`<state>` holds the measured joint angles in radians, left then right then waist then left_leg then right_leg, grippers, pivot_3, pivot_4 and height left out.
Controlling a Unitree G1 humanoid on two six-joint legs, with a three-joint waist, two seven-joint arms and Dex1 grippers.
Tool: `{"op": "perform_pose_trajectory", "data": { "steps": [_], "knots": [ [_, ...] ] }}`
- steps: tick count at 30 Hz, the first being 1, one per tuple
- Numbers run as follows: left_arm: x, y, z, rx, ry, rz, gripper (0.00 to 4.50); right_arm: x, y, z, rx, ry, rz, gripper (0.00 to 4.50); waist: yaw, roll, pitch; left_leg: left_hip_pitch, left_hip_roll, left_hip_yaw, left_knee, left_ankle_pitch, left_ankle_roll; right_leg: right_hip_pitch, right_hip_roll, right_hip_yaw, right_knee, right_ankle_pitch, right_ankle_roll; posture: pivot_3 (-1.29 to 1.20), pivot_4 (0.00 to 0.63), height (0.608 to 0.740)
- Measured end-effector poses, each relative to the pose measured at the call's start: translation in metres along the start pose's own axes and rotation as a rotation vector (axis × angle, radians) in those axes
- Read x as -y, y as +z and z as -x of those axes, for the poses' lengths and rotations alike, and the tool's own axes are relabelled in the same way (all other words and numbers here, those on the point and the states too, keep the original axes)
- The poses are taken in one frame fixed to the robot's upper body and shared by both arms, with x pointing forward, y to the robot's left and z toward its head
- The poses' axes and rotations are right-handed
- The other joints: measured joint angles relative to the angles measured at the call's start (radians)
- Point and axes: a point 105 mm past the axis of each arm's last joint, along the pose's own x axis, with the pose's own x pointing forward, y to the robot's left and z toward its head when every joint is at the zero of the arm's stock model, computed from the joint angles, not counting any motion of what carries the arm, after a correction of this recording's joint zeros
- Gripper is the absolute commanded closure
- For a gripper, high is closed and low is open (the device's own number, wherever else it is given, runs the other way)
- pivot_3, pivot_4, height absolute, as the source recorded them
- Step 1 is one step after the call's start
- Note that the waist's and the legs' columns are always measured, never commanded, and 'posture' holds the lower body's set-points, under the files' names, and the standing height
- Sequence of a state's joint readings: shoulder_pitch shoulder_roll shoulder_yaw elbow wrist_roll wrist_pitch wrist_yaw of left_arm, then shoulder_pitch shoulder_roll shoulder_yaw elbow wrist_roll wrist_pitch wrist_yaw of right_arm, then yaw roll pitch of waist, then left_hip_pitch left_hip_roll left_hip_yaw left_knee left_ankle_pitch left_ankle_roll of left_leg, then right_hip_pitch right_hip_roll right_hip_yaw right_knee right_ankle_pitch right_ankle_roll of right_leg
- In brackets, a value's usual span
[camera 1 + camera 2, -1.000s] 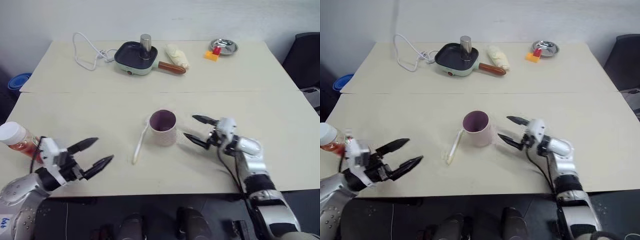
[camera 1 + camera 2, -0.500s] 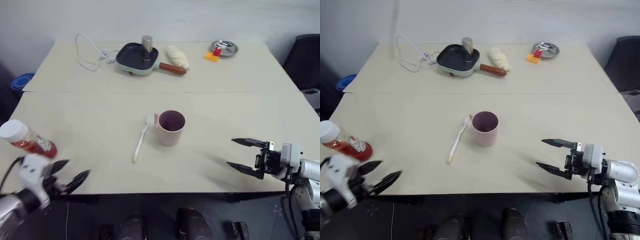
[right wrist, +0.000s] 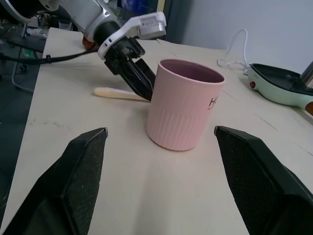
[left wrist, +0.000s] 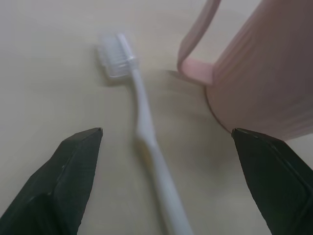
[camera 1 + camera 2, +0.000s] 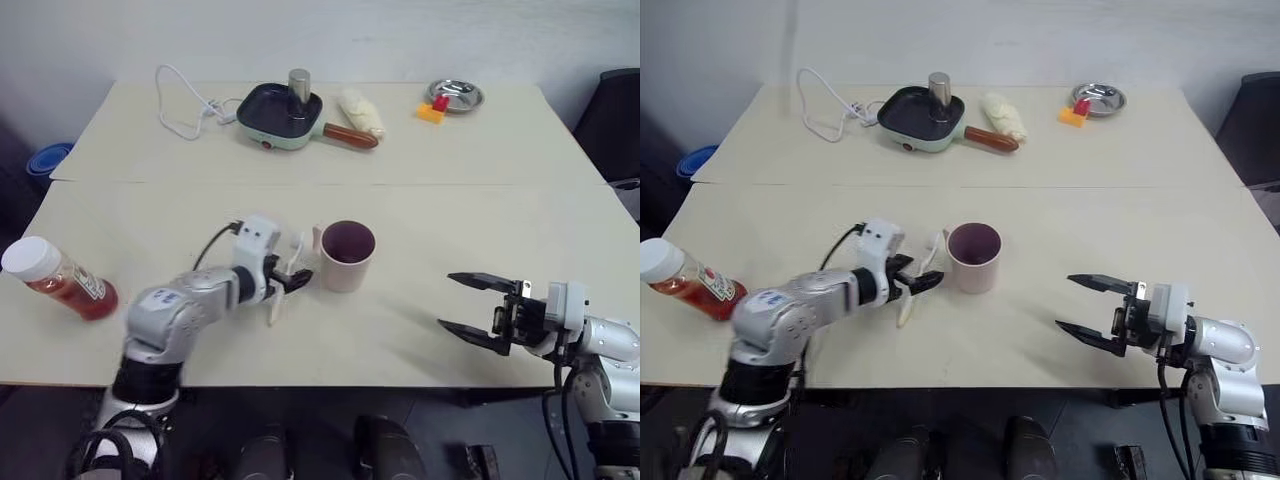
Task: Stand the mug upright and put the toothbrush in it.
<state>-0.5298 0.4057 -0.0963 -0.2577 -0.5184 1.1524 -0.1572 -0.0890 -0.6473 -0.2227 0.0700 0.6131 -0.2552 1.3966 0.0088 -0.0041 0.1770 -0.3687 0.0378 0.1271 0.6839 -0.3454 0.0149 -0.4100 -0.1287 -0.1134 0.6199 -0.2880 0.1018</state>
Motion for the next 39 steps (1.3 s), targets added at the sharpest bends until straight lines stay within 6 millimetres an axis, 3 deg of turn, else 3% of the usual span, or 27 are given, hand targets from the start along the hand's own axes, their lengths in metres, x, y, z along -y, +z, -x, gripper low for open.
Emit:
{"op": "perform_pose_trajectory", "data": {
  "steps": [2, 10, 15, 18, 20, 22, 24, 27, 29, 35, 39],
  "knots": [
    [0.002, 0.001, -0.005, -0.012, -0.001, -0.036, 0.55, -0.003, -0.001, 0.001, -0.004, -0.005, -0.008, 0.79, 0.001, 0.000, 0.000, 0.000, 0.000, 0.000, 0.000, 0.000, 0.000, 0.000, 0.000, 0.000, 0.000, 0.000, 0.000, 0.00, 0.150, 0.740],
    [-0.001, -0.005, -0.008, -0.031, -0.009, -0.174, 2.89, -0.013, 0.000, 0.001, -0.005, -0.003, -0.058, 0.79, 0.015, 0.000, 0.000, 0.001, 0.001, 0.000, 0.000, 0.001, 0.001, 0.001, -0.001, 0.001, 0.000, 0.000, 0.000, 0.00, 0.150, 0.740],
    [-0.013, -0.010, -0.005, 0.042, -0.023, -0.057, 4.30, -0.016, -0.002, -0.001, 0.016, -0.019, -0.075, 0.79, 0.015, 0.001, 0.000, 0.001, 0.003, 0.000, 0.000, 0.001, 0.001, 0.001, -0.001, 0.000, 0.000, 0.000, 0.000, 0.00, 0.150, 0.740],
    [-0.023, -0.014, 0.003, 0.131, -0.044, 0.002, 4.30, -0.017, -0.004, -0.003, 0.032, -0.053, -0.091, 0.79, 0.009, 0.001, -0.001, 0.001, 0.005, 0.001, 0.000, 0.001, 0.001, 0.001, 0.000, 0.000, 0.000, 0.000, 0.000, 0.00, 0.150, 0.740],
    [-0.037, -0.004, 0.014, 0.256, -0.013, 0.045, 4.30, -0.015, -0.002, -0.006, 0.055, -0.090, -0.090, 0.79, 0.006, 0.001, 0.000, 0.001, 0.006, 0.001, 0.001, 0.001, 0.000, 0.000, 0.000, 0.000, 0.001, 0.000, 0.000, 0.00, 0.150, 0.740],
    [-0.059, 0.021, 0.039, 0.458, 0.031, 0.043, 4.30, -0.012, 0.002, -0.009, 0.085, -0.120, -0.075, 0.79, 0.007, -0.001, 0.000, 0.000, 0.007, 0.001, 0.001, 0.001, 0.000, 0.000, 0.000, -0.001, 0.001, 0.000, 0.000, 0.00, 0.150, 0.740],
    [-0.067, 0.050, 0.066, 0.630, 0.022, -0.045, 4.30, -0.010, 0.008, -0.009, 0.140, -0.146, -0.067, 0.79, 0.008, -0.001, 0.000, 0.000, 0.006, 0.001, 0.001, 0.001, 0.000, 0.000, 0.000, -0.001, 0.001, 0.000, 0.000, 0.00, 0.150, 0.740],
    [-0.045, 0.085, 0.088, 0.834, -0.129, -0.158, 4.30, -0.009, 0.014, -0.010, 0.194, -0.204, -0.055, 0.79, 0.024, -0.001, 0.000, -0.001, 0.002, -0.001, 0.001, 0.001, 0.001, 0.001, -0.003, -0.002, 0.000, 0.000, 0.001, 0.00, 0.150, 0.740],
    [-0.025, 0.098, 0.089, 0.917, -0.257, -0.176, 4.30, -0.013, 0.015, -0.007, 0.196, -0.234, -0.043, 0.79, 0.033, -0.001, 0.000, -0.002, -0.001, -0.001, 0.001, 0.001, 0.003, 0.001, -0.004, -0.002, -0.001, 0.001, 0.002, 0.00, 0.150, 0.740],
    [0.047, 0.131, 0.056, 1.044, -0.658, -0.129, 4.30, -0.015, 0.012, 0.002, 0.194, -0.341, -0.014, 0.79, 0.036, -0.002, 0.000, -0.002, -0.006, -0.001, 0.003, 0.002, 0.006, 0.003, -0.003, -0.001, -0.003, 0.003, 0.006, 0.00, 0.150, 0.740],
    [0.068, 0.137, 0.028, 1.072, -0.761, -0.014, 4.30, -0.019, 0.010, 0.005, 0.179, -0.359, 0.006, 0.79, 0.023, -0.002, 0.000, -0.002, -0.006, -0.001, 0.002, 0.002, 0.005, 0.003, -0.002, -0.001, -0.005, 0.003, 0.006, 0.00, 0.150, 0.740]
  ]
}}
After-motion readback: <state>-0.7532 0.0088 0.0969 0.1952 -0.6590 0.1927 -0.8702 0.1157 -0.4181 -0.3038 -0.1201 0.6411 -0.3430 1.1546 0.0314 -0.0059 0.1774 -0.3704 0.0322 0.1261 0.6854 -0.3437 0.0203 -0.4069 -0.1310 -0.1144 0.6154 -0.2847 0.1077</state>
